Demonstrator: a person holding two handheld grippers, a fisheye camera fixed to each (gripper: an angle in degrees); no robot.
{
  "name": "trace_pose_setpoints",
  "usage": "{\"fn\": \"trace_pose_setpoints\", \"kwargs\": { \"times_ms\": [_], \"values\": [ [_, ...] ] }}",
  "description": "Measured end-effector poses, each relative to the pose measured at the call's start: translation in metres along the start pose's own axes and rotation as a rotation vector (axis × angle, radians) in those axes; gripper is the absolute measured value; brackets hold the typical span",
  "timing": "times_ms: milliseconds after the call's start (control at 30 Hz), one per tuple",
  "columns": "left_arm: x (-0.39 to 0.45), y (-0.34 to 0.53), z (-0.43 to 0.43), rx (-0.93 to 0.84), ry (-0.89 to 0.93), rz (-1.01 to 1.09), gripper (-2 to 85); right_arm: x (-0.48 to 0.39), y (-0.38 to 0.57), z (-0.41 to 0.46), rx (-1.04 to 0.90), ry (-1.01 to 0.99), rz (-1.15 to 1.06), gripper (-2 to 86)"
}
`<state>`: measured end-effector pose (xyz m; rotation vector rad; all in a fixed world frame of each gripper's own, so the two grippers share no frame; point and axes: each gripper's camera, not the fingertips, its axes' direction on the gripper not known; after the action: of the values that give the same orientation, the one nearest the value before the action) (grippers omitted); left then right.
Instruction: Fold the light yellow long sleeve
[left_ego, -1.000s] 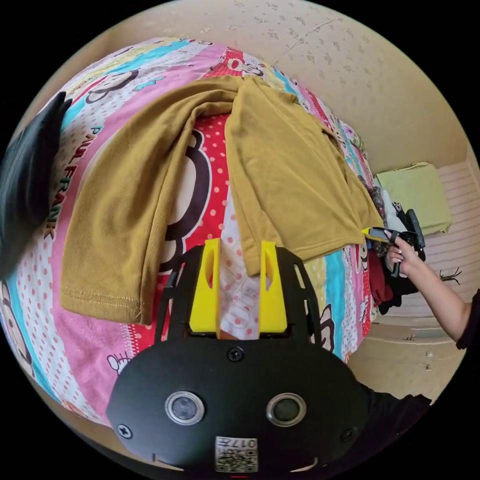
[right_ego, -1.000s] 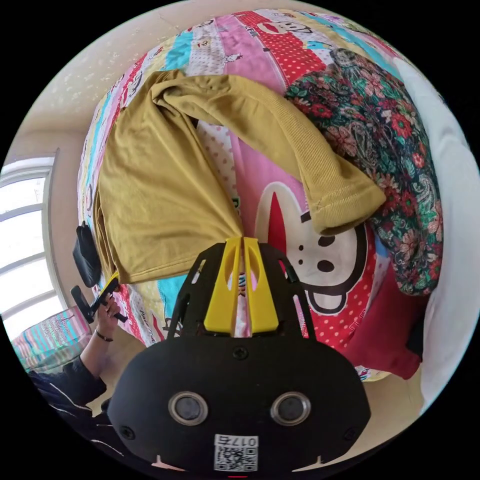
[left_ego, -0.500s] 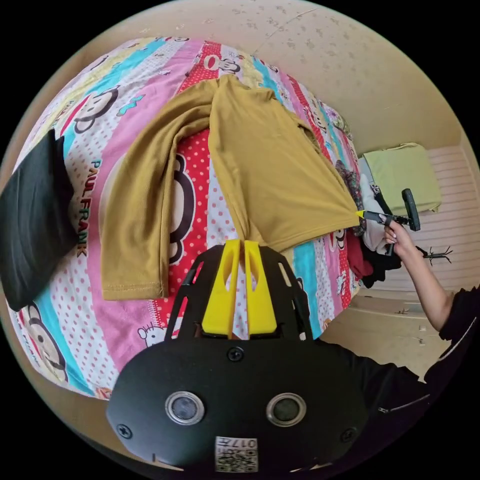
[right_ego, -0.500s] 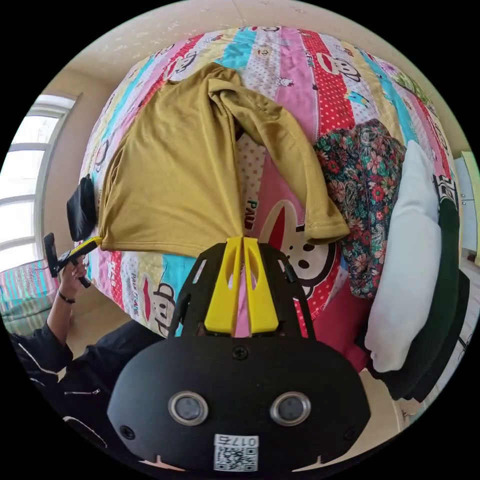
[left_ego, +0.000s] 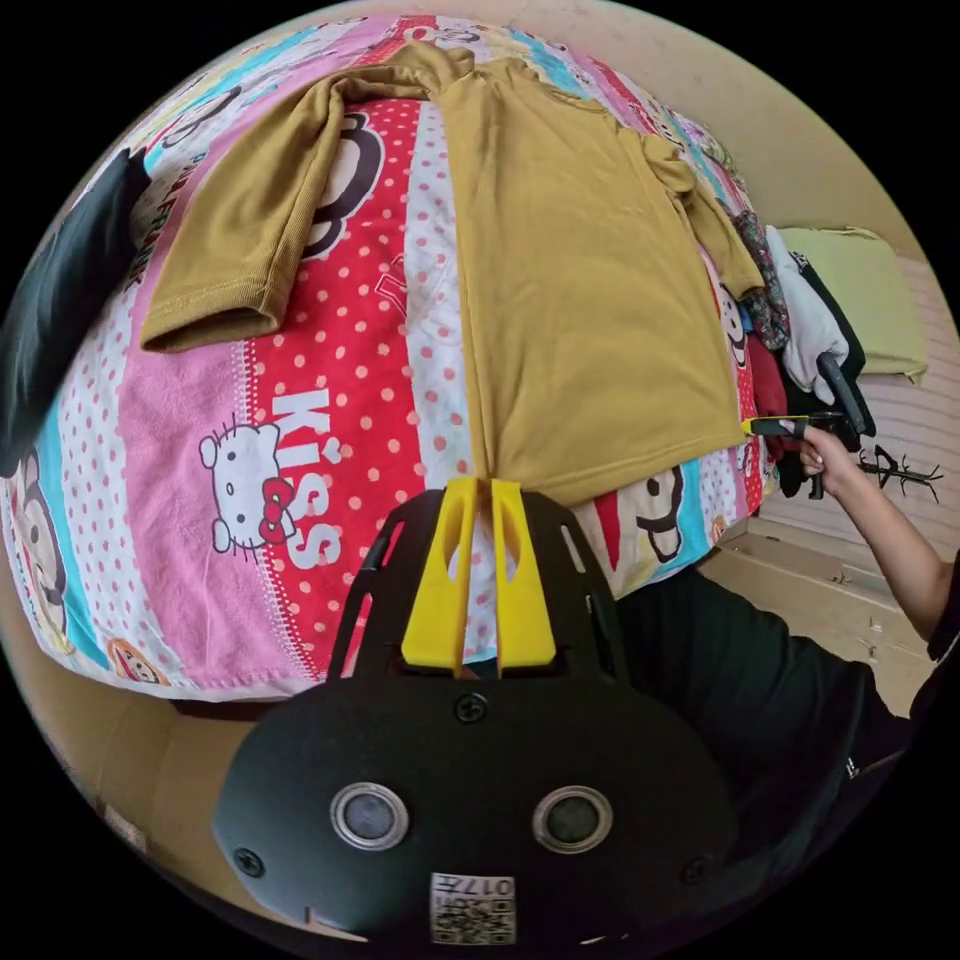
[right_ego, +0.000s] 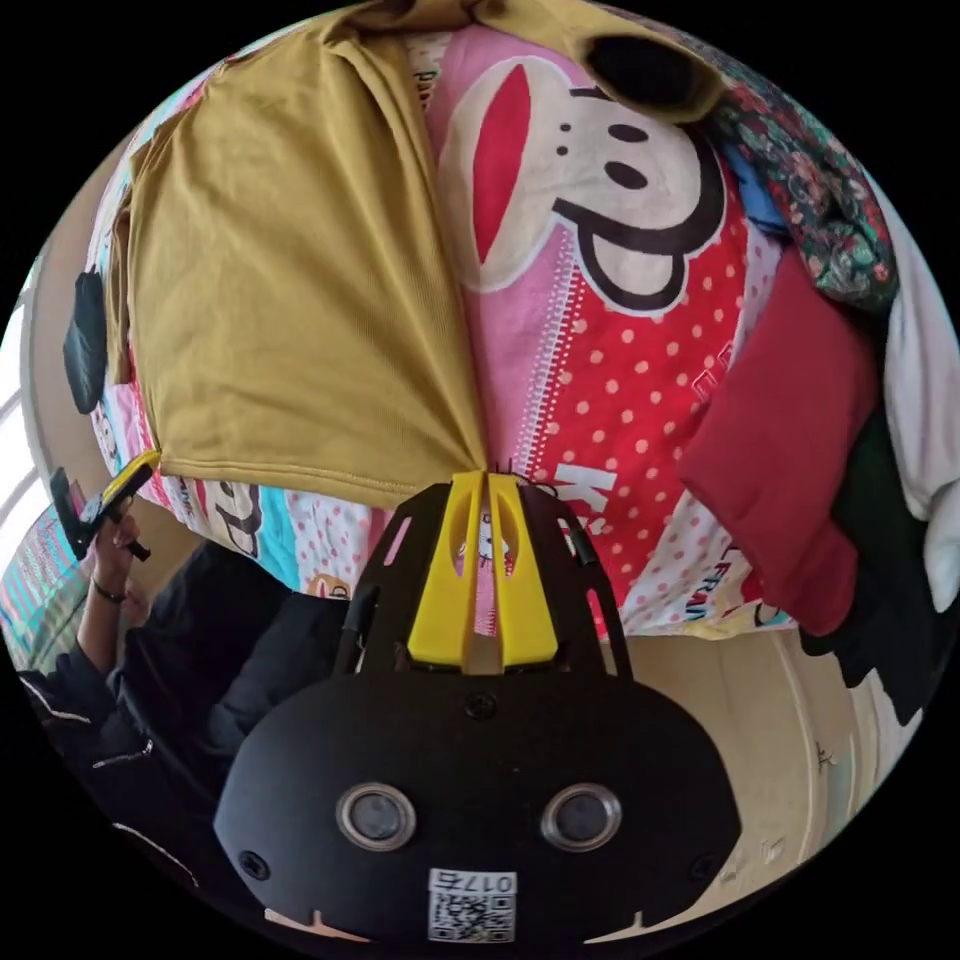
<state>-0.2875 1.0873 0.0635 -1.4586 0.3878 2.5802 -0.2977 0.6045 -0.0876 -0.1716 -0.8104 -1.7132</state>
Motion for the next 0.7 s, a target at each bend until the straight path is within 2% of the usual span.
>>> {"fn": "trace_pose_setpoints", "kwargs": {
  "times_ms": [100,233,367,467,567,700],
  "values": [
    [-0.009,0.010,-0.015,0.026,0.059,-0.008,4.3,0.021,0.009,-0.004,0.067,-0.046,0.085,6.2],
    [-0.031,0.032,-0.066,0.155,0.098,-0.052,3.6,0.020,0.027,-0.027,0.181,0.090,0.128,7.6],
    [-0.060,0.040,-0.130,0.336,-0.060,-0.163,5.3,-0.015,0.023,-0.038,0.352,0.080,-0.004,7.4],
    [-0.081,0.020,-0.143,0.388,-0.132,-0.215,8.5,-0.058,-0.003,-0.019,0.371,-0.093,-0.175,7.4],
    [-0.106,-0.006,-0.131,0.391,-0.111,-0.305,9.0,-0.108,-0.029,0.010,0.358,-0.269,-0.347,7.4],
    [-0.118,-0.039,-0.099,0.306,-0.071,-0.345,8.3,-0.176,-0.056,0.048,0.307,-0.460,-0.503,7.9]
  ]
}}
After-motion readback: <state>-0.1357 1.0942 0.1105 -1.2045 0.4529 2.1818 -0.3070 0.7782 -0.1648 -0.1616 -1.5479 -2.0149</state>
